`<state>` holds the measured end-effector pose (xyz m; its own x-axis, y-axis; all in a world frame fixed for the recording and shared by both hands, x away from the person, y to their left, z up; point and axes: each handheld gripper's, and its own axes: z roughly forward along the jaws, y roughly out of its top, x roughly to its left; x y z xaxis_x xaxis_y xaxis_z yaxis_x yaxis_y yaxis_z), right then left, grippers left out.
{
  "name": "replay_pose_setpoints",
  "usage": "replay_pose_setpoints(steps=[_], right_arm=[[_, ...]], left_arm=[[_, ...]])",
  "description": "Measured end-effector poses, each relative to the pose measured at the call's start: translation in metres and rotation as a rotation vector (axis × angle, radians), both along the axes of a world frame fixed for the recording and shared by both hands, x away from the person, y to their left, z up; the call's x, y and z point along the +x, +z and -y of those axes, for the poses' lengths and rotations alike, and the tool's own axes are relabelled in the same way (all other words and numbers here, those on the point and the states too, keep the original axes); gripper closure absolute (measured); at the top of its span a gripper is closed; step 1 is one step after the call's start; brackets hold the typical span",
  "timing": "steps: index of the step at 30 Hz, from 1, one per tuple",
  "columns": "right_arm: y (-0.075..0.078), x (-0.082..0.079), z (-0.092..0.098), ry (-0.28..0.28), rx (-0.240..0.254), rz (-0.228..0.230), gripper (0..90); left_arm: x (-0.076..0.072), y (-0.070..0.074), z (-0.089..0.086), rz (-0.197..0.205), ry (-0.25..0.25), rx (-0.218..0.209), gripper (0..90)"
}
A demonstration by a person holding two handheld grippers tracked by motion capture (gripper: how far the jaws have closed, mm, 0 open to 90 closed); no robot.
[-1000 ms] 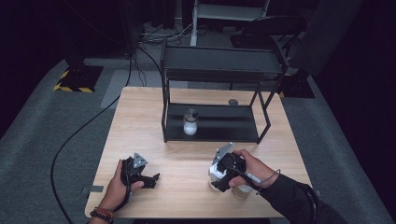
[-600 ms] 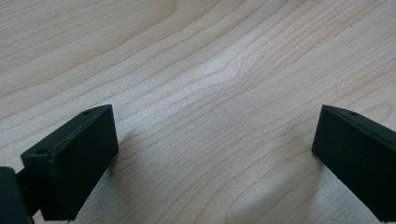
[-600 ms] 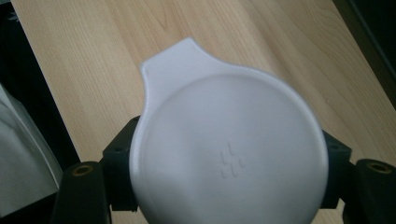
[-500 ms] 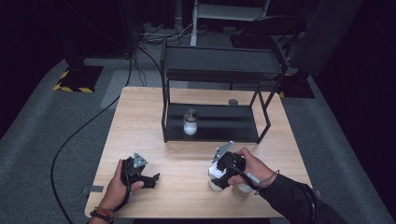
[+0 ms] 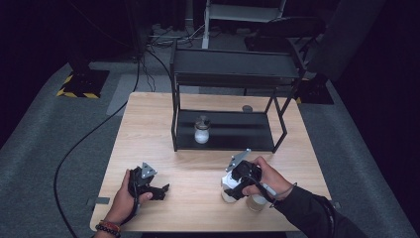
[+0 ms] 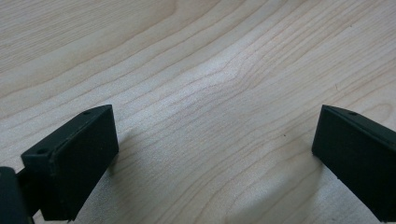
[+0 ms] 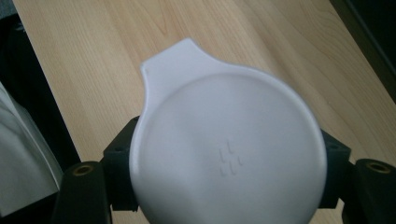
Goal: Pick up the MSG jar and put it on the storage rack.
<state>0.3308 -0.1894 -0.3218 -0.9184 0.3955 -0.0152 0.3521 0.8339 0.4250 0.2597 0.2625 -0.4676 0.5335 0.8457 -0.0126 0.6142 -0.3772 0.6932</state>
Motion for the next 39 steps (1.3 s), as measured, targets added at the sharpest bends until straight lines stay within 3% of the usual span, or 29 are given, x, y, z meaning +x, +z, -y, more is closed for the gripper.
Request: replay_pose_setpoints(steps=[21, 39], right_arm=[[0.004, 0.008, 0.005, -0.04, 0.027, 0.005, 30.1], [0.03, 0.026, 0.011, -0.053, 0.049, 0.051, 30.1]], left_arm=[[0.0, 0.0, 0.0, 0.0, 0.0, 0.0, 0.4], [0.0, 0.0, 0.0, 0.0, 0.0, 0.0, 0.4]])
